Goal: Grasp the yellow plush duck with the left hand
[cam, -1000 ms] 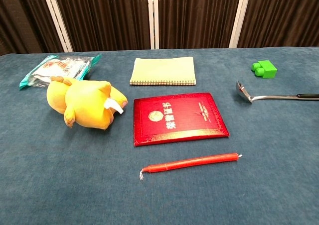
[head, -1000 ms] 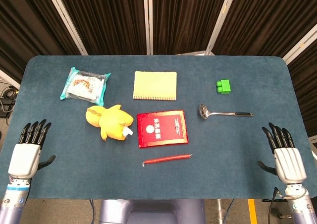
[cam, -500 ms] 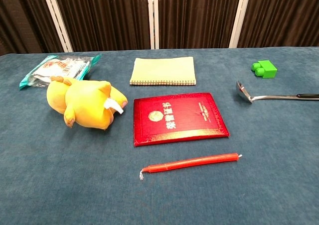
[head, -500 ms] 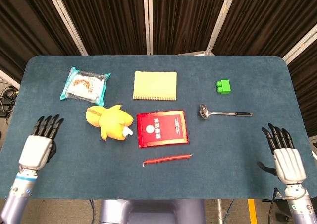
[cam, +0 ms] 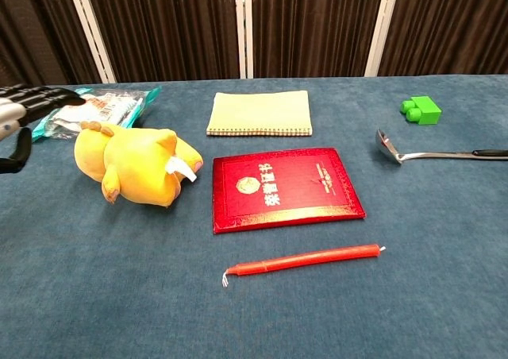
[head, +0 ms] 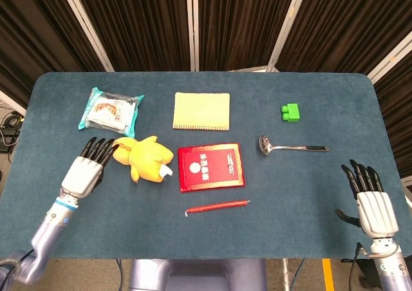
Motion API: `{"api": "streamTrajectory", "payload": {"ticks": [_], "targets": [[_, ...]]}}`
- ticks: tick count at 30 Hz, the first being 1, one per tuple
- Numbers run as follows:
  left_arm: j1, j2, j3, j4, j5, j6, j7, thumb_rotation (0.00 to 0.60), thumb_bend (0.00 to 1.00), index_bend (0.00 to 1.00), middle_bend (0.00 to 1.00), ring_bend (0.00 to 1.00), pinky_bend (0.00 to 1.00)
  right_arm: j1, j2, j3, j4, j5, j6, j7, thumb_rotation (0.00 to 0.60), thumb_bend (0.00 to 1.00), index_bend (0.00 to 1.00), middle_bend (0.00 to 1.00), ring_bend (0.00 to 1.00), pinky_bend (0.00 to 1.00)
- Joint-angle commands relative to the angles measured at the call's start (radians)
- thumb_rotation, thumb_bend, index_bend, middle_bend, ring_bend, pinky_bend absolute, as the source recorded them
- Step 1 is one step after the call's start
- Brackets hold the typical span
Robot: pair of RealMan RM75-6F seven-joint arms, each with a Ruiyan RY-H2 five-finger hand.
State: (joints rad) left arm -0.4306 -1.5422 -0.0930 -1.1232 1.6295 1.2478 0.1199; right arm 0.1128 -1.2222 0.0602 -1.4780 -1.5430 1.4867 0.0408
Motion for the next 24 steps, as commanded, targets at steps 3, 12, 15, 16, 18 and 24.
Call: {"api": "streamTrajectory", "payload": {"ticks": [3,12,15,16,18,24], "targets": [[-0.058,-0.089,-0.013,0.111,-0.008,-0.024,-0.017,0.6,1.0,0.0,0.0,0.0,0.0,0.002,-0.001,0.0,0.002,0.005,-0.008,-0.001,0.6,0.08,0.0,0.0,0.0,0.0],[-0.121,-0.223,0.0,0.279,-0.01,-0.052,-0.054,0.6,1.0,0.0,0.0,0.0,0.0,0.008,-0.007,0.001,0.008,0.015,-0.024,-0.007,0.6,0.08,0.0,0.0,0.0,0.0],[-0.132,-0.248,0.002,0.304,-0.02,-0.064,-0.064,0.6,1.0,0.0,0.0,0.0,0.0,0.007,-0.005,0.004,0.008,0.019,-0.024,-0.002,0.6,0.08,0.0,0.0,0.0,0.0],[-0.136,-0.26,0.001,0.316,-0.027,-0.074,-0.069,0.6,1.0,0.0,0.0,0.0,0.0,0.007,-0.003,0.005,0.007,0.021,-0.023,0.002,0.6,0.08,0.0,0.0,0.0,0.0],[-0.142,-0.278,0.002,0.333,-0.037,-0.085,-0.079,0.6,1.0,0.0,0.0,0.0,0.0,0.006,0.0,0.007,0.007,0.022,-0.02,0.009,0.6,0.08,0.0,0.0,0.0,0.0],[-0.151,-0.306,0.015,0.36,-0.033,-0.077,-0.077,0.6,1.0,0.0,0.0,0.0,0.0,0.006,0.002,0.007,0.007,0.022,-0.021,0.015,0.6,0.08,0.0,0.0,0.0,0.0]]}}
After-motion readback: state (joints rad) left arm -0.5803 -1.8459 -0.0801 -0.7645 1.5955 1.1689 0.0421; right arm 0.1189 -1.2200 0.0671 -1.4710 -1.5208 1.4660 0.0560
